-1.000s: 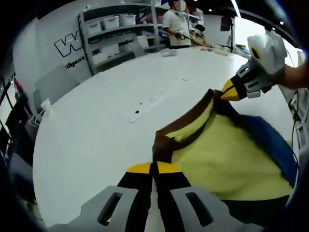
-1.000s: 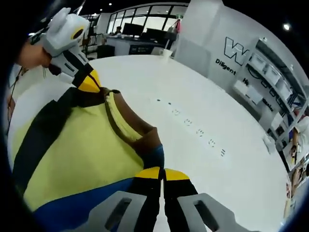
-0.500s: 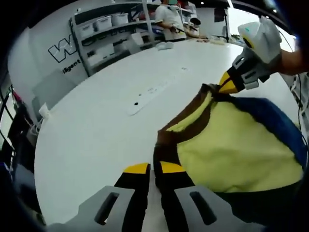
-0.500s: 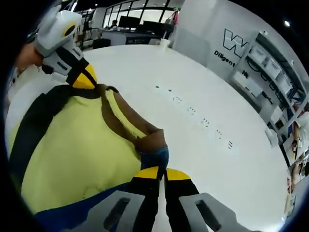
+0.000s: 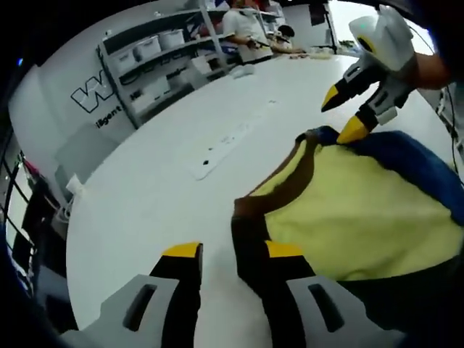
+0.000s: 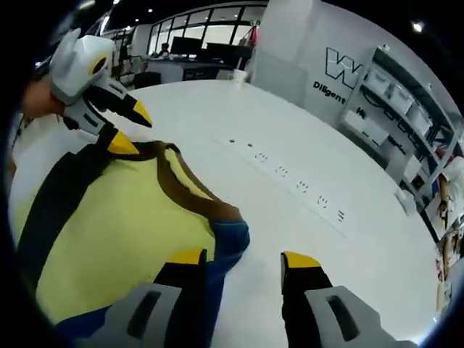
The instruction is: Fold the garment on the visible template until the final outline fits inside the template.
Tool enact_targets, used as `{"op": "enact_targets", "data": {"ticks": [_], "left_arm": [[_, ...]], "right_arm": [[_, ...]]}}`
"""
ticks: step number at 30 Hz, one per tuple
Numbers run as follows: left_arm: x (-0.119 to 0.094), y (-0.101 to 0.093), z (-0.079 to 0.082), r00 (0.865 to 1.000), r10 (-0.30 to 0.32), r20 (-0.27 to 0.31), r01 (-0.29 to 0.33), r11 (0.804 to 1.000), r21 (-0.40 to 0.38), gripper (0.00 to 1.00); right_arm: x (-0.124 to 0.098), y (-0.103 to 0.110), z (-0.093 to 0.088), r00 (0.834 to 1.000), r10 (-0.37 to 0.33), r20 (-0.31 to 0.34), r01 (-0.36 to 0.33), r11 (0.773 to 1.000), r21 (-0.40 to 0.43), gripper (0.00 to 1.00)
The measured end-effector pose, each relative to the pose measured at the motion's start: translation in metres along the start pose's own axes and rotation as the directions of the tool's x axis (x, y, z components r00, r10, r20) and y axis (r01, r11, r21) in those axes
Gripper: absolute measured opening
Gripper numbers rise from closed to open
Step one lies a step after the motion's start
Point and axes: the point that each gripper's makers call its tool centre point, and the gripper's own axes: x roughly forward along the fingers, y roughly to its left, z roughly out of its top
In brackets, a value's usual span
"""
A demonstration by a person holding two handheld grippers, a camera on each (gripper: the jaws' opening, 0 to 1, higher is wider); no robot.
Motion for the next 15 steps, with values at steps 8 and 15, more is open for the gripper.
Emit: {"op": "enact_targets", "data": {"ticks": [8, 15], "left_arm": [[-0.015, -0.005, 0.004, 0.999, -0.025, 0.025, 0.026, 0.998, -0.061, 0.5], [-0.026, -0.008, -0.004, 1.0, -0.027, 0.013, 0.028, 0.995, -0.092, 0.55]], "right_arm": [[-0.012, 0.015, -0.007, 0.999, 0.046, 0.0, -0.046, 0.999, 0.016, 0.49], [-0.018, 0.021, -0.015, 0.998, 0.067, 0.0, -0.067, 0.997, 0.029, 0.59]]}}
